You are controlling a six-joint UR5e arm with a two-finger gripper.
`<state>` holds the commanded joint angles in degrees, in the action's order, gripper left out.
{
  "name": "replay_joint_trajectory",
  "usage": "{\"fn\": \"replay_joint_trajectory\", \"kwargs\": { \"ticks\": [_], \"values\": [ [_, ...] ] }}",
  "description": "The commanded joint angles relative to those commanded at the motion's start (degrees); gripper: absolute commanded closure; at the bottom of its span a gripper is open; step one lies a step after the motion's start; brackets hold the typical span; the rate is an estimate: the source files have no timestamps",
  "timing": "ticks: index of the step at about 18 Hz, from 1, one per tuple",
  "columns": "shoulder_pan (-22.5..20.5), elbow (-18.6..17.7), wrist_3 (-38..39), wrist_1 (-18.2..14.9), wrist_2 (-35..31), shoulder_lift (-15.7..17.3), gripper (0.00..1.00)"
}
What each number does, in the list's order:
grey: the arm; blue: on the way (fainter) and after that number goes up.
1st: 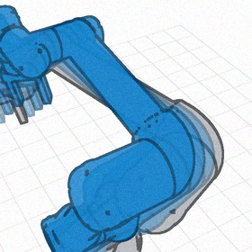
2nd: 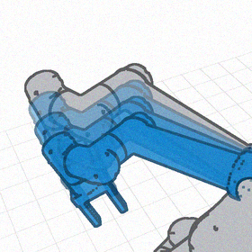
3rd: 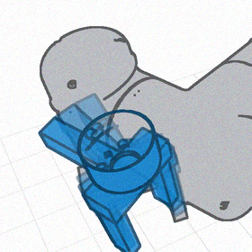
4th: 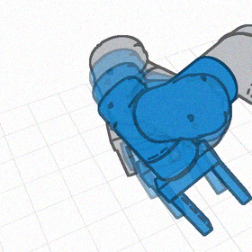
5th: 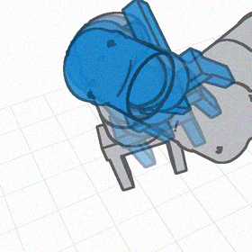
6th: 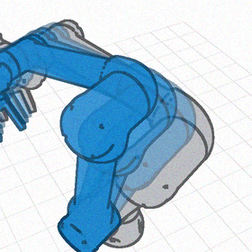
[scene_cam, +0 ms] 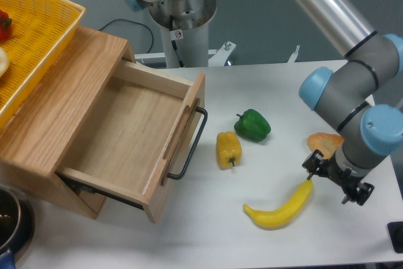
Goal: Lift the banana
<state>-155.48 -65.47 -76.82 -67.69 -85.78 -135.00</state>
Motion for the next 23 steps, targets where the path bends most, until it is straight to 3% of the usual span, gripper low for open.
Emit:
{"fn": "replay_joint_trajectory", "kwargs": {
  "ticks": [6,12,23],
  "values": [
    [0.0,-2.1,-1.5,0.0,0.0,0.3,0.00],
    [0.0,-7.5,-2.6,0.5,0.1,3.2,0.00],
    [0.1,-8.4,-3.6,2.6,1.5,2.1,0.01]
  ]
}}
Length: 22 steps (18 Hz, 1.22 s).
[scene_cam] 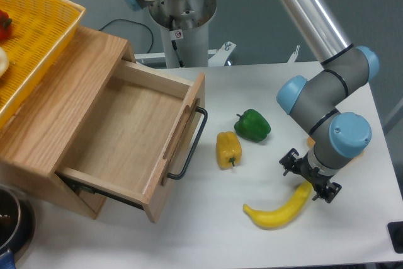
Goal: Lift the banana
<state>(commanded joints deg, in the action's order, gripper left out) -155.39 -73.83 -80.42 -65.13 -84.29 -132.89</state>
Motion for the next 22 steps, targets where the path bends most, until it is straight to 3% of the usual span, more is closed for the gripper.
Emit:
{"fn": "replay_joint_trajectory", "kwargs": {
  "ticks": [8,10,13,18,22],
  "values": [
    [0.7,-0.7,1.3,3.2,-0.2,-0.7,0.16],
    [0.7,-0.9,1.3,3.3,-0.2,-0.8,0.24],
    [0.7,-0.9,1.3,3.3,-0.3,-0.9,0.42],
    [0.7,-0.8,1.2,3.3,-0.3,-0.5,0.87],
    [0.6,-0.9,1.3,3.1,-0.6,1.0,0.98]
  ]
}}
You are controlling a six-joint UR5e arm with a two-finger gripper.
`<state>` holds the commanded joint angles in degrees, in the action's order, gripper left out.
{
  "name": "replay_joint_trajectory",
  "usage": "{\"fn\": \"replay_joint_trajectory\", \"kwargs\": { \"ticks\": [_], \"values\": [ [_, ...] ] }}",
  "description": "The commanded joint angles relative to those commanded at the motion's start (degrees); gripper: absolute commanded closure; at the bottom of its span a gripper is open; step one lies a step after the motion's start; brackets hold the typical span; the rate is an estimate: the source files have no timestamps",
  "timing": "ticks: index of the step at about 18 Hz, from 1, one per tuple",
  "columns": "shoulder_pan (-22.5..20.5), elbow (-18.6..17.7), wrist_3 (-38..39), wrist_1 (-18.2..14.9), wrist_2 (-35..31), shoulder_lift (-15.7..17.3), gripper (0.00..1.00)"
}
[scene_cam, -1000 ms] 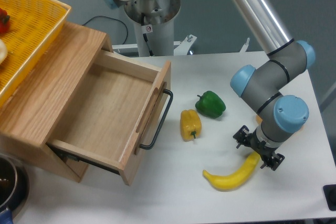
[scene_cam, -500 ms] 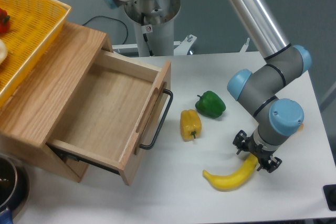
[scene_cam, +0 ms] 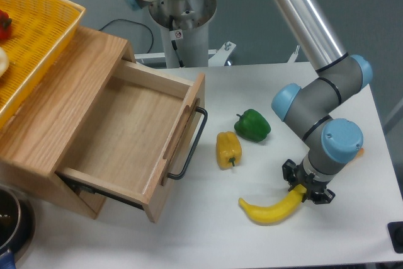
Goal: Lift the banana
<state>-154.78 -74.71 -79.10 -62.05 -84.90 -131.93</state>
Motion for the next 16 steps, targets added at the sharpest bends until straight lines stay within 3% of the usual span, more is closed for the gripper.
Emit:
{"fn": "replay_joint_trajectory", "kwargs": {
  "ticks": [6,11,16],
  "values": [
    [-0.1,-1.7,-0.1,-1.8,-2.9,5.5,0.99],
    [-0.1,-0.2,-0.5,-9.3,-7.2,9.1,1.00],
    [-0.5,6.3,-0.8,-18.5,-8.3,9.7,1.00]
  ]
}}
